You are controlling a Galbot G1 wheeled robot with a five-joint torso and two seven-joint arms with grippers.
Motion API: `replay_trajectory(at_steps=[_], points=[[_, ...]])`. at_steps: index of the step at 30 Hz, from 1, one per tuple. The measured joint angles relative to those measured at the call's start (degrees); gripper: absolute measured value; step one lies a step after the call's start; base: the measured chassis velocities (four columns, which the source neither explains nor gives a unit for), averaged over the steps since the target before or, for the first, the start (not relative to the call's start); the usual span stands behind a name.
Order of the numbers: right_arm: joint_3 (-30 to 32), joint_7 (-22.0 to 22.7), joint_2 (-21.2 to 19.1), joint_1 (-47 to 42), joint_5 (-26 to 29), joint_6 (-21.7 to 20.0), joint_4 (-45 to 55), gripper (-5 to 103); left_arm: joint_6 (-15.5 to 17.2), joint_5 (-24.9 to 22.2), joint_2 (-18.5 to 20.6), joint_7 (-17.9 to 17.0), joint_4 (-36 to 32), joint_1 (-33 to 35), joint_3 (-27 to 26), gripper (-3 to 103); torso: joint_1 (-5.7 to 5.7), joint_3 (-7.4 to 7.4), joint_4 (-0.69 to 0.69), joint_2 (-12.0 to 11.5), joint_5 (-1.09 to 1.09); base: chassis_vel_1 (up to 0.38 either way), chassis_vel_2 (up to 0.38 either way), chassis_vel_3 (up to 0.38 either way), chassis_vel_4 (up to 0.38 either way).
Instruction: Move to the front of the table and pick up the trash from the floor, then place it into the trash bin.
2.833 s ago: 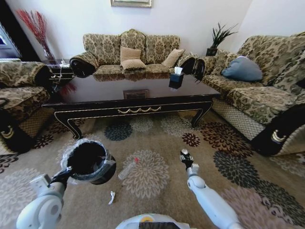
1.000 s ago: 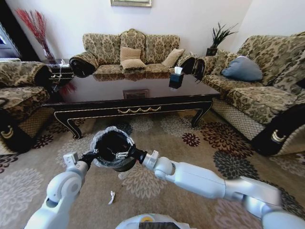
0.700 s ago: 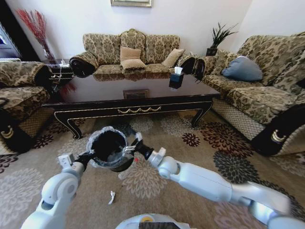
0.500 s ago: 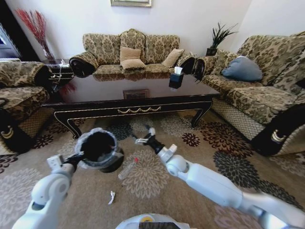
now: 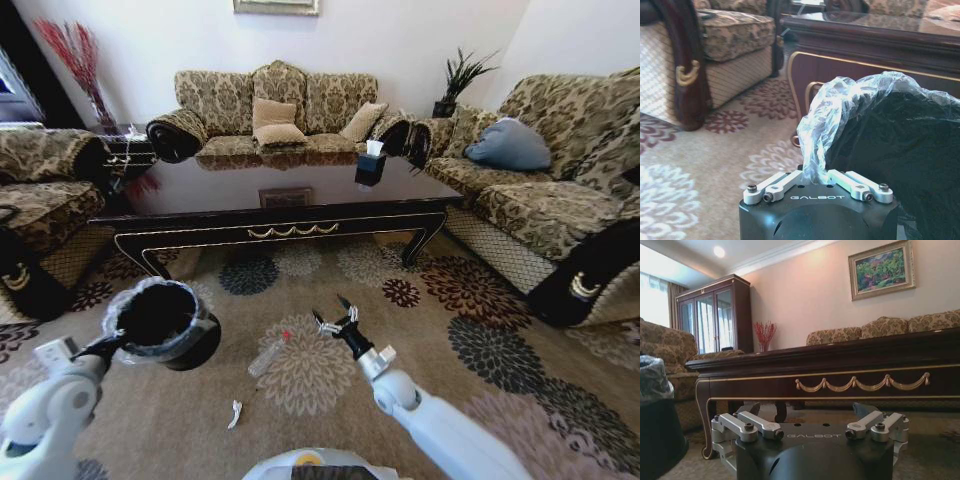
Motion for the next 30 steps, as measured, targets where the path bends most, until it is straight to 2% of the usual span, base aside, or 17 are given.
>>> replay_trajectory(at_steps=[8,22,27,30], points=[[-1.43,0.18,2.16,-0.11,-1.97,0.59,-3.15,100,-0.55,-1.65,0.37,0.54,0.23,2.13,-4.04,3,0.0,0.0,0.03,0.0,-0.01,0.145,0.154,-0.135,-0.142],[-2.89,1.83,3.96,1.89,-2.01,2.2,-9.07,100,-0.62,-1.28,-0.25,0.54,-0.53,1.84,-3.3,3,0.0,-0.01,0.05,0.0,-0.01,0.304,0.168,-0.304,-0.176],[-3.1,1.87,5.14,2.77,-1.93,2.64,-11.22,100,-0.62,-0.97,-0.4,0.55,-0.53,1.75,-2.96,3,0.0,0.0,0.03,0.01,0.02,-0.001,-0.002,-0.013,0.005],[-3.85,4.25,7.07,3.76,-2.49,1.5,-13.81,100,-0.61,-0.98,-0.53,0.64,-1.23,1.93,-3.14,3,0.01,0.01,-0.03,0.01,-0.01,-0.078,-0.024,0.067,0.002]])
